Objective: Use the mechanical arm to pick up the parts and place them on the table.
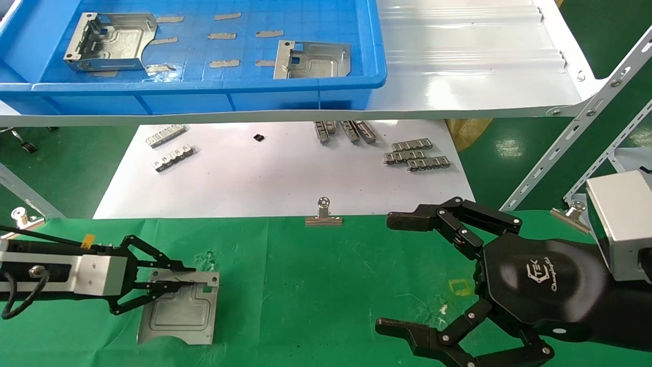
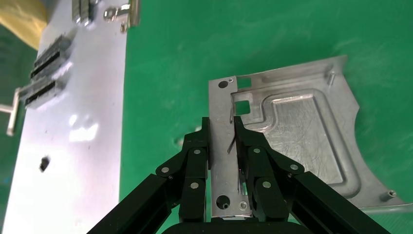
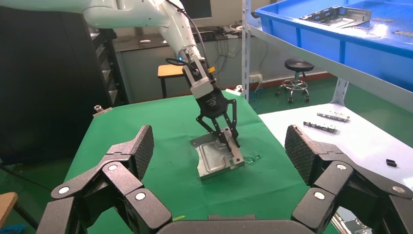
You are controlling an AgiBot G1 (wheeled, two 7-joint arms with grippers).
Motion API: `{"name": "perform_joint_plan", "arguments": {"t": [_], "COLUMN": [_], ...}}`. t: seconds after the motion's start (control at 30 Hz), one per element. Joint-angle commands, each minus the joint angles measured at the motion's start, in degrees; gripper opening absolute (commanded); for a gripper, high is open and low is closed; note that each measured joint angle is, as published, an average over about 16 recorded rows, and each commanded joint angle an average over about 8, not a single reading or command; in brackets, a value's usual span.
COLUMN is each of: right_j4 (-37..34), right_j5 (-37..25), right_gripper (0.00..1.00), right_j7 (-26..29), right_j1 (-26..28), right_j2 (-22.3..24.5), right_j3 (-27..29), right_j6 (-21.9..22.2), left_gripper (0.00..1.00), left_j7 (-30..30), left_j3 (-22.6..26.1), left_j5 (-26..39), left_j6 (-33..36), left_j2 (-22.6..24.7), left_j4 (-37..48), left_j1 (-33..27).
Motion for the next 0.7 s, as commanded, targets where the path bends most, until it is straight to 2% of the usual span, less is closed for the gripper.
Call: {"name": "perform_joint_plan", "arguments": {"t": [0.03,0.2,0.33,0.7], "right_j4": [0.0,0.0,0.0,0.0], "right_j5": [0.0,0.0,0.0,0.0], "right_gripper": [1.0,1.0,1.0,1.0], "right_j7": [0.0,0.0,0.0,0.0], "right_j1": [0.0,0.0,0.0,0.0], "right_j2": [0.0,0.0,0.0,0.0], "right_j3": [0.0,0.0,0.0,0.0], "right_j6": [0.0,0.0,0.0,0.0], "left_gripper": [1.0,1.0,1.0,1.0], "left_j7": [0.8,3.4,2.9,-10.6], "left_j3": [0.2,0.2,-0.5,-1.5], "left_j5": [0.3,0.4,-1.2,-8.1], "left_j6": [-0.3,-0.2,1.4,3.4], "left_j2": [0.3,1.5,2.0,-0.1], "left_j4": [1.4,3.3,4.7,3.4], "left_j1": [-0.3,-0.8,-1.2,1.9]}}
